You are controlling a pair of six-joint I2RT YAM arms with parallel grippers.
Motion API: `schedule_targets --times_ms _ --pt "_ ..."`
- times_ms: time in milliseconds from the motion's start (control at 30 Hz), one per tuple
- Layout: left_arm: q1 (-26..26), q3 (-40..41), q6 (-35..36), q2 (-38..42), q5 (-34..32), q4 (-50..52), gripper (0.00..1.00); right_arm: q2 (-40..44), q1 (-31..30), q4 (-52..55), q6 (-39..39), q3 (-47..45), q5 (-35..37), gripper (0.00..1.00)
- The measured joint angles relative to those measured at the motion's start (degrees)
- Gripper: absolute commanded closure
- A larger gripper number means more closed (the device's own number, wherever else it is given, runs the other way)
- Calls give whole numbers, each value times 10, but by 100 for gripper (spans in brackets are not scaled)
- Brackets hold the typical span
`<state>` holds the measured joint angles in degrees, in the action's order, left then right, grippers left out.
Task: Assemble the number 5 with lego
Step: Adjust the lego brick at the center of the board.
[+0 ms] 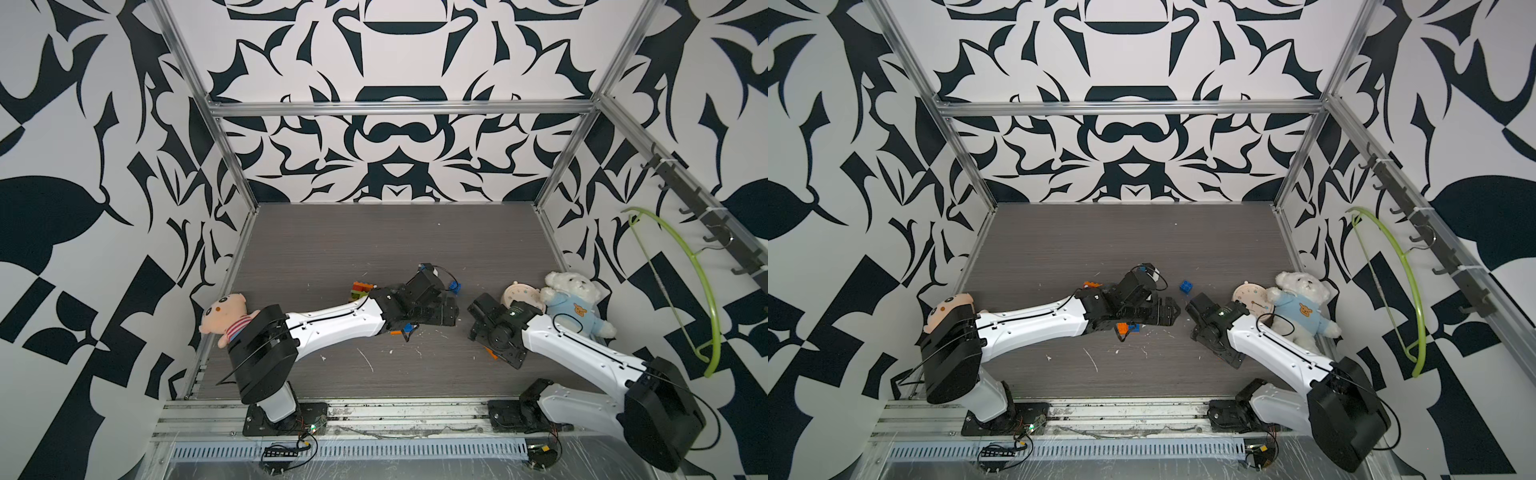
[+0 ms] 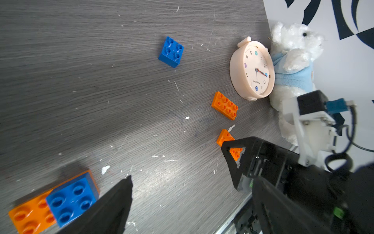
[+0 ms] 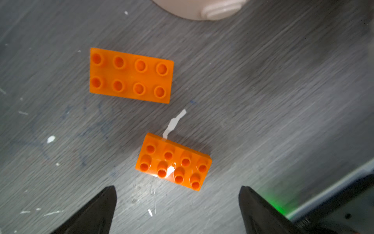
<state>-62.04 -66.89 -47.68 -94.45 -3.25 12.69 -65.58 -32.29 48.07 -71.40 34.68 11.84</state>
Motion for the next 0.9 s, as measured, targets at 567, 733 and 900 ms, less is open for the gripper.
schedule_targets --times_ms 567,733,900 --pt "0 0 2 -5 8 4 1 -39 32 -71 15 -18 -47 0" --pt "0 0 2 -6 8 5 1 -47 34 -79 21 -21 -47 1" --pt "0 0 2 -6 8 5 1 -65 37 -90 35 -21 -46 10"
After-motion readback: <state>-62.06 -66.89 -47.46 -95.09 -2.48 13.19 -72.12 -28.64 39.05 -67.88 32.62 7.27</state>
